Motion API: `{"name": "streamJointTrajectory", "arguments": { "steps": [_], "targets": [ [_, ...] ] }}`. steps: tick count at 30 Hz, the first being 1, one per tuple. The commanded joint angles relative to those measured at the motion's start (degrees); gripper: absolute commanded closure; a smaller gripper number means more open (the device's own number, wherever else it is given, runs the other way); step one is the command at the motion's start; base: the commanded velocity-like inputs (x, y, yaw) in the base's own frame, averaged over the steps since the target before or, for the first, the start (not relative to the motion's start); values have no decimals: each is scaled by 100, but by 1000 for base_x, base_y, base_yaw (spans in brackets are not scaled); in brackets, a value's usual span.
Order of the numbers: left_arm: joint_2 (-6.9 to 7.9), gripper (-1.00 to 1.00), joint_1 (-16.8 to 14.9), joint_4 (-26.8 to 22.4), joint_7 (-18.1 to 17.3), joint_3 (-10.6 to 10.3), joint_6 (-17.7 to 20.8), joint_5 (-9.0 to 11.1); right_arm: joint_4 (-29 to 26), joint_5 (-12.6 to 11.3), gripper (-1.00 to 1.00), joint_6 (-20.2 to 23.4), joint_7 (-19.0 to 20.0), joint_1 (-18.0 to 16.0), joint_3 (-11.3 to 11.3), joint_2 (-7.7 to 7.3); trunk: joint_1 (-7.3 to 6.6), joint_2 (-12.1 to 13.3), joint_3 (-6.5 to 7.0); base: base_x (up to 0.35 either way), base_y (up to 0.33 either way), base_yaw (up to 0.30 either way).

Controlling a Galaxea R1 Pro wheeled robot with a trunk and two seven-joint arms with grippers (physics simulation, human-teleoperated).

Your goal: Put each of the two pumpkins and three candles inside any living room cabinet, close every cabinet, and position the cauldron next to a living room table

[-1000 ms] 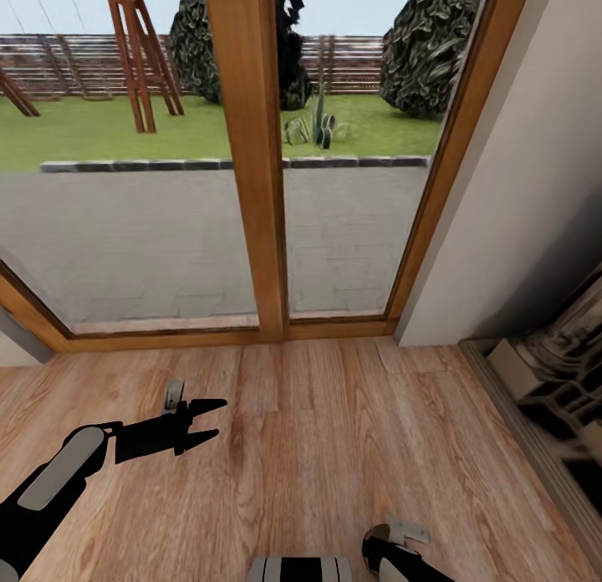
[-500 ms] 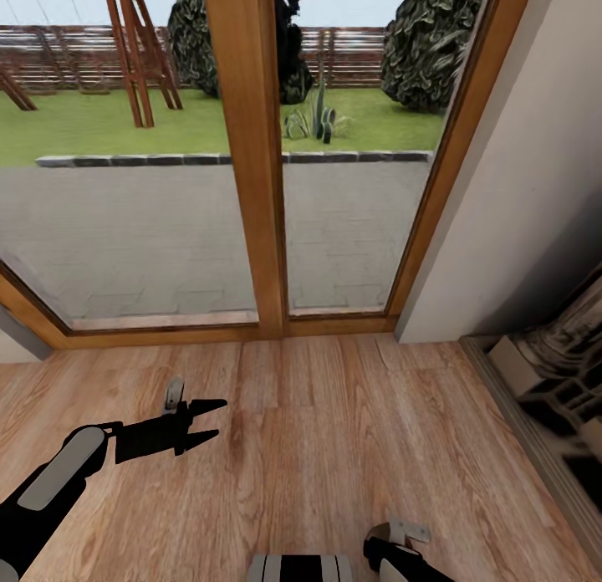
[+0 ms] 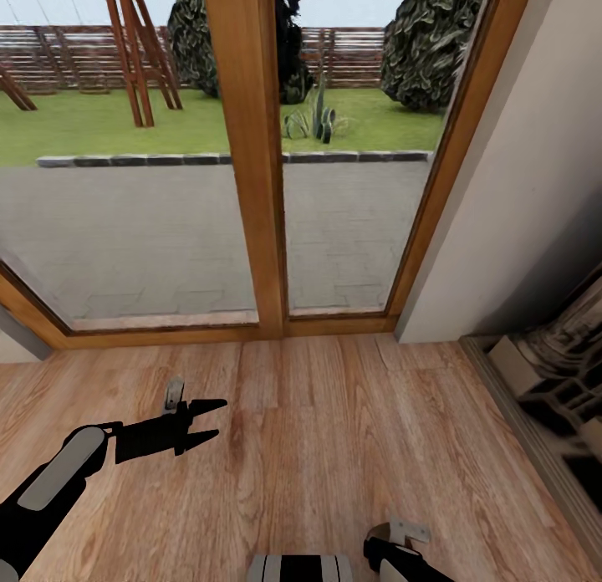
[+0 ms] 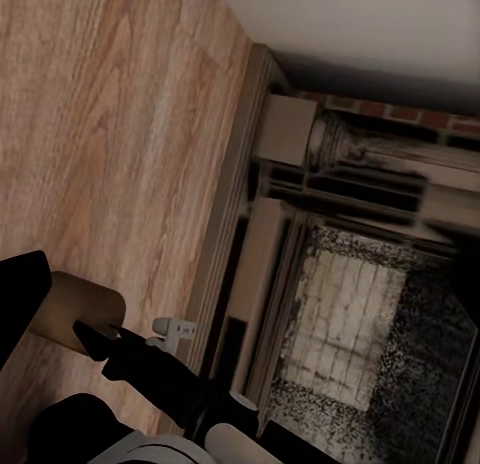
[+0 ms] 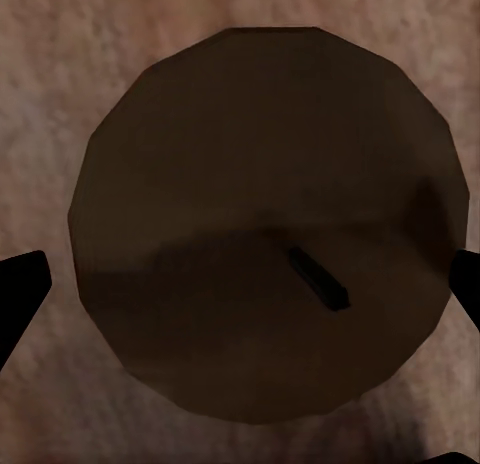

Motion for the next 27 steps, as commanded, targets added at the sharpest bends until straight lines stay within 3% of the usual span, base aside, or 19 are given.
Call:
{"name": "streamJointTrajectory", "arguments": {
  "steps": [1, 27],
  "targets": [
    [5, -100, -5, 3, -59, -11, 0, -45, -17, -133, 100, 23, -23, 3, 12, -3, 1, -1, -5, 0, 0, 0],
    [5, -100, -5, 12, -59, -11, 0, -49, -25, -133, 100, 24, -20, 2, 13, -3, -2, 1, 17, 0, 0, 0]
  ]
}}
